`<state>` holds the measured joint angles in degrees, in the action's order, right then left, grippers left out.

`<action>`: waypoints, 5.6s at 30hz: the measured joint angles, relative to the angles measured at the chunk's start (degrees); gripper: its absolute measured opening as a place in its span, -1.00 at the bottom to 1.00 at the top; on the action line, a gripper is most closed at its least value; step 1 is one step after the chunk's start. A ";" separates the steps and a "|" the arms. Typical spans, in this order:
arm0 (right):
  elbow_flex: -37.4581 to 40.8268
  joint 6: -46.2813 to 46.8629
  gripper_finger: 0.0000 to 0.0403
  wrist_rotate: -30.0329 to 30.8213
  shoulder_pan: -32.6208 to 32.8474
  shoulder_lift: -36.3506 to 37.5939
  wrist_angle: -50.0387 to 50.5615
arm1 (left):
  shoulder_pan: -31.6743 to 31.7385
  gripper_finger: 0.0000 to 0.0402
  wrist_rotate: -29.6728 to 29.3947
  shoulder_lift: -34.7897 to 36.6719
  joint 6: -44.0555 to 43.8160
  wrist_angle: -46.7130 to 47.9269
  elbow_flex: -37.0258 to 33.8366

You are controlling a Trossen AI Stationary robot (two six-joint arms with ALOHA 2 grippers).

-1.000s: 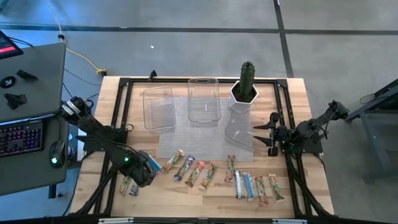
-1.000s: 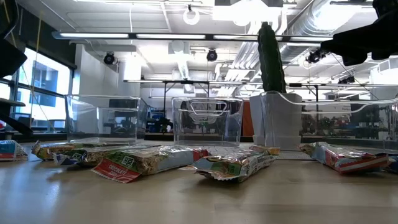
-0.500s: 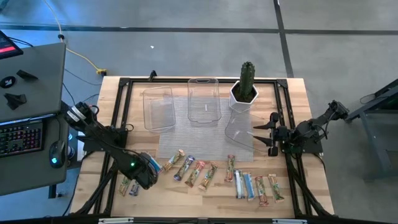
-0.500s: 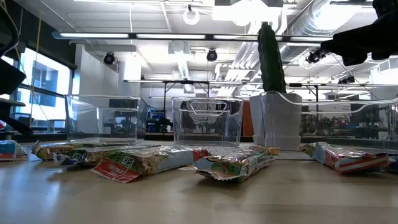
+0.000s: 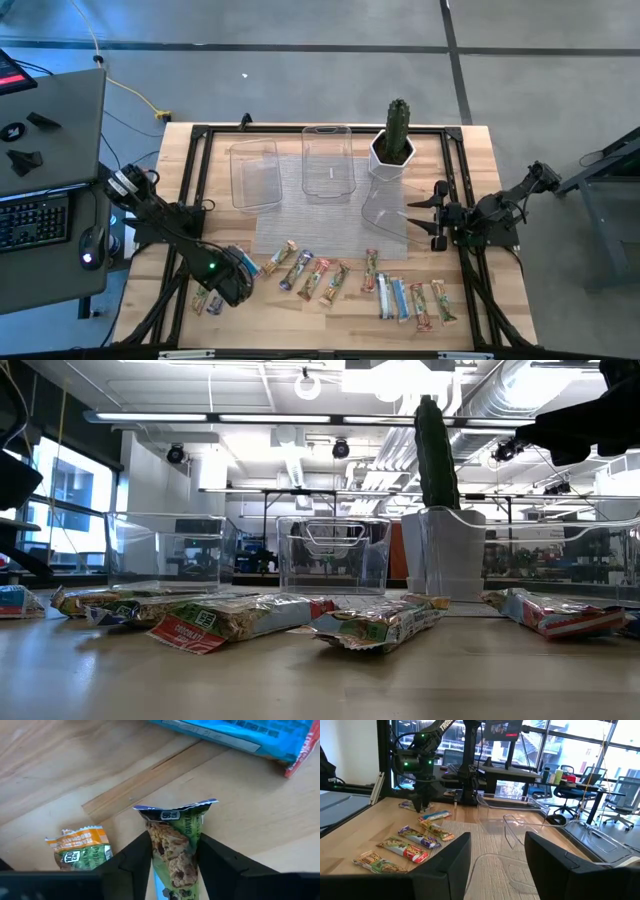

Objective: Pick and place Granola Bars by type
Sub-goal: Put the blue granola bar into the left bin

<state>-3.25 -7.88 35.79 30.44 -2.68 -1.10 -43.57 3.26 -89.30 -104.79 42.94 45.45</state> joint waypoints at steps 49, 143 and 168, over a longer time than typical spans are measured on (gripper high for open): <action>-12.22 -3.69 -0.16 -4.56 0.00 -21.05 -17.20 | 62.81 -0.44 -38.21 6.51 58.27 28.29 30.78; -36.09 2.03 -0.16 -1.60 -1.88 -59.86 -3.15 | 21.29 0.13 -32.05 7.68 40.27 7.55 20.42; -50.16 13.00 -0.16 -6.82 -2.40 -71.36 22.49 | 21.33 0.13 -15.00 -13.92 44.28 -7.91 20.48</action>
<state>-53.41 5.12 28.97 28.03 -74.04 21.39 -22.24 -11.74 -103.21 -60.51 35.03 65.93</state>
